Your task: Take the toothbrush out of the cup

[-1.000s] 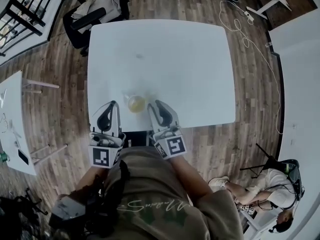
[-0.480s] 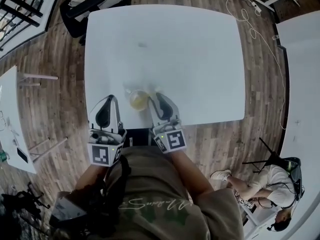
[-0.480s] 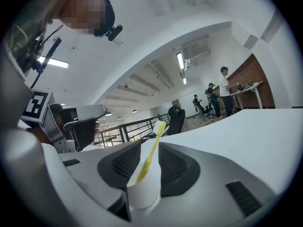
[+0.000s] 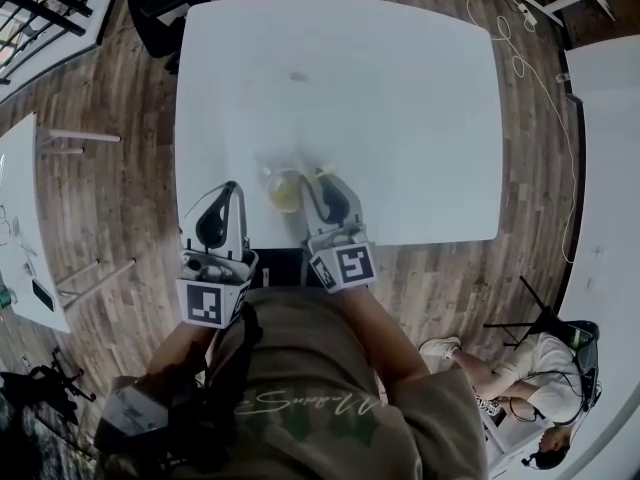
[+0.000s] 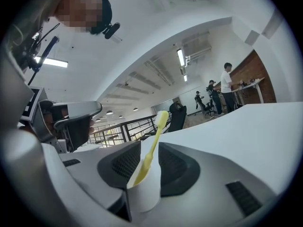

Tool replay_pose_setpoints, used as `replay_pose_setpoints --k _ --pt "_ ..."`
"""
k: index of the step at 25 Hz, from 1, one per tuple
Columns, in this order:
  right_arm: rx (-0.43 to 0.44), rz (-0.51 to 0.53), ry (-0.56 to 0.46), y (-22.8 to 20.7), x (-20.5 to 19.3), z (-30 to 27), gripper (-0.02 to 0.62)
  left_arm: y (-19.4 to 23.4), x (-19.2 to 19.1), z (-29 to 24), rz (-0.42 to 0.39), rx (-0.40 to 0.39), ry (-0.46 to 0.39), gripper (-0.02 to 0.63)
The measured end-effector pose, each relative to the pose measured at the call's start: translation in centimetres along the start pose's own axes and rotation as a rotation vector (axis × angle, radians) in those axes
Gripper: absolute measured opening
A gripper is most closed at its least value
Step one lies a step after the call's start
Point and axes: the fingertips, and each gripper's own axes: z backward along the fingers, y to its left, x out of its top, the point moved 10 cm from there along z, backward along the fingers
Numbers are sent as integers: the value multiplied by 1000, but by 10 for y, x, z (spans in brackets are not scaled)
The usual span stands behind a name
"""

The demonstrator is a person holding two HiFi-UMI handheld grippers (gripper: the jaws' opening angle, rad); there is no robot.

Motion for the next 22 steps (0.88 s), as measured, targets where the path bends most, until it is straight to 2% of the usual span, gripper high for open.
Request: replay_pose_setpoints --k 3,5,7,12,16,22 --pt "16 14 13 0 1 -3 126 -4 7 -1 38 3 0 11" --pt "26 46 25 2 2 -5 74 -1 10 0 44 12 5 12" --pt "32 70 36 8 6 -7 67 3 15 0 48 18 12 12" --pt "78 148 126 32 21 -8 37 9 39 1 57 12 38 12" --pt "80 118 148 38 30 -11 37 15 55 0 64 11 45 12" --pt "59 129 153 41 47 -13 37 19 63 3 75 12 62 12"
